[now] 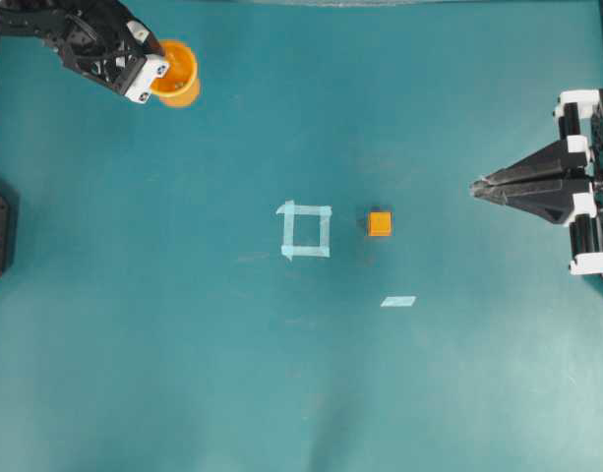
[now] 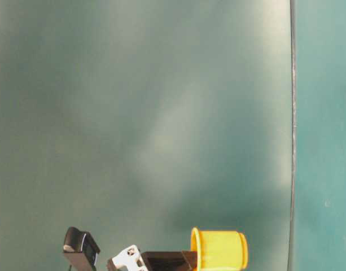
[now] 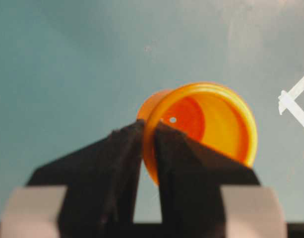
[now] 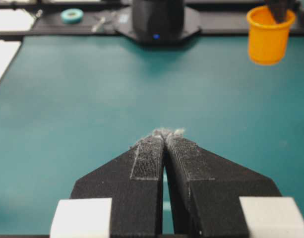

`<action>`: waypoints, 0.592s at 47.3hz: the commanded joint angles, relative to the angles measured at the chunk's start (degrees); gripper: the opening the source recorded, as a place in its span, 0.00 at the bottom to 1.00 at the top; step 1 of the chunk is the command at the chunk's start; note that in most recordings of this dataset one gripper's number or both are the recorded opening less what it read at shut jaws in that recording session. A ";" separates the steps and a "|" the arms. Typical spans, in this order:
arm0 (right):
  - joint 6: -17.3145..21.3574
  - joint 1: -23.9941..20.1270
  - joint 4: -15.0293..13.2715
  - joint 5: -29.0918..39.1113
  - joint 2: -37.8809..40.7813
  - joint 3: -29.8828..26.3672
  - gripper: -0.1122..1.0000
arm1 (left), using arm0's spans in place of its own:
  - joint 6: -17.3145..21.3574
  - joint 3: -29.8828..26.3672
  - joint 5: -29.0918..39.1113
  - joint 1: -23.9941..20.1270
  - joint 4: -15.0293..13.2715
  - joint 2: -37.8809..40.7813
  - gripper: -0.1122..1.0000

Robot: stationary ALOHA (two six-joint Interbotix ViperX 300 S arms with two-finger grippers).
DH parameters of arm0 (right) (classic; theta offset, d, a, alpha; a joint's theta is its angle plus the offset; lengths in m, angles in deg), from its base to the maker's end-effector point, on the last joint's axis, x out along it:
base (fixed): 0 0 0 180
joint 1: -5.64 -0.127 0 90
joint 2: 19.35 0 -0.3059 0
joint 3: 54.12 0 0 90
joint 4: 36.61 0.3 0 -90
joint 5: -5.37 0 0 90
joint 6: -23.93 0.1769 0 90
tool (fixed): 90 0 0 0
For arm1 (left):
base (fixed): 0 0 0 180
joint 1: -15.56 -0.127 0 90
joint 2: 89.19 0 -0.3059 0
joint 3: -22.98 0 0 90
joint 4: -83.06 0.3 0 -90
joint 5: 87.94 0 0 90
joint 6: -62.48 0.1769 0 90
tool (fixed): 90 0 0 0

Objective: Lift the orange cup with left arm.
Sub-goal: 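Raise the left gripper, lifting the orange cup off the table, then hold the orange cup raised in the left gripper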

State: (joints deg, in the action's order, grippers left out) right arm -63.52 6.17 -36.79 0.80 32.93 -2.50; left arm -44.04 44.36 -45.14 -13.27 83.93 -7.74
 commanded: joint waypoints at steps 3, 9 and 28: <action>0.09 0.09 0.09 0.09 0.09 -1.76 0.10 | 0.18 -2.29 0.62 0.18 -0.09 -1.14 0.17; 0.09 0.09 0.09 0.18 0.09 -1.76 0.10 | 0.18 -2.64 1.14 0.18 -0.09 -1.14 0.17; 0.09 0.09 0.09 0.18 0.09 -1.85 0.10 | 0.09 -3.25 1.67 0.18 -0.09 -1.14 0.17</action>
State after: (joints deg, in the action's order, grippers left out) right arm -63.52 6.17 -36.79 1.15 32.84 -2.50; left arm -43.95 42.95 -43.29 -13.27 83.93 -7.83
